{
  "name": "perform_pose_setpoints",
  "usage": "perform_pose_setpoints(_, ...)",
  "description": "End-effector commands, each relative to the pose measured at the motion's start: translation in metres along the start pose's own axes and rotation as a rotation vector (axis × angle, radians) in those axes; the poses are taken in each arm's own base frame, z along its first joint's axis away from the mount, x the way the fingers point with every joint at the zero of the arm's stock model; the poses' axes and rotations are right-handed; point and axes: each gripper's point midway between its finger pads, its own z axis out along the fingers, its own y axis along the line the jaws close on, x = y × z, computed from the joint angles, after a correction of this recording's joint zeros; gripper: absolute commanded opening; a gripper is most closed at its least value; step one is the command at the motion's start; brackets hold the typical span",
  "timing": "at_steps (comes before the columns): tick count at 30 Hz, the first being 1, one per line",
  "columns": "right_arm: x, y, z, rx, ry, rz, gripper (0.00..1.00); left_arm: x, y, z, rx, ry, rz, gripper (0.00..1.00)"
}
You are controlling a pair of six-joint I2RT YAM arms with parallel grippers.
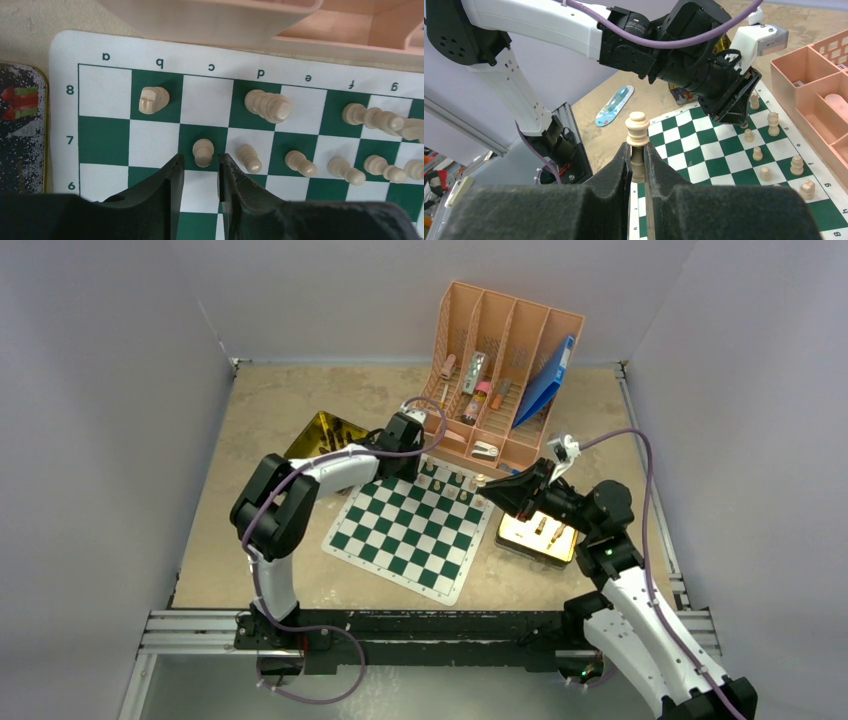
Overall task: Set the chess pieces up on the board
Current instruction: Adjust the chess piece on the chessboard, then adjust the chess piece.
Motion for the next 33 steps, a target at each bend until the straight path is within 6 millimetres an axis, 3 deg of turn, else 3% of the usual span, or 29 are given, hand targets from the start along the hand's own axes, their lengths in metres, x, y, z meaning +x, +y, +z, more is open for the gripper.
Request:
perform_pose_setpoints(1, -0.006, 0.001, 0.003, -0.016, -0.028, -0.012, 0.08, -0.056, -0.018, -0.036, 0.079, -0.109, -0.046, 0.31)
perform_pose_setpoints(5, -0.012, -0.003, 0.007, 0.005, -0.047, 0.034, 0.07, -0.087, -0.035, -0.089, 0.197, -0.213, -0.095, 0.36)
perform_pose_setpoints(9, -0.023, -0.005, 0.011, 0.024, -0.088, 0.076, 0.07, -0.101, -0.071, -0.162, 0.487, -0.34, -0.107, 0.39)
perform_pose_setpoints(13, -0.036, -0.002, 0.014, 0.011, -0.147, 0.137, 0.07, -0.094, -0.109, -0.249, 0.86, -0.472, -0.073, 0.4)
perform_pose_setpoints(16, -0.042, 0.003, 0.016, -0.037, -0.197, 0.216, 0.08, -0.077, -0.122, -0.293, 1.058, -0.521, -0.044, 0.43)
perform_pose_setpoints(20, -0.045, 0.007, 0.018, -0.099, -0.238, 0.315, 0.08, -0.058, -0.13, -0.319, 1.204, -0.533, 0.005, 0.46)
perform_pose_setpoints(24, -0.052, 0.013, 0.015, -0.154, -0.298, 0.371, 0.07, -0.053, -0.136, -0.327, 1.283, -0.52, 0.03, 0.48)
perform_pose_setpoints(33, -0.06, 0.024, 0.011, -0.198, -0.318, 0.399, 0.08, -0.055, -0.15, -0.311, 1.394, -0.454, -0.065, 0.49)
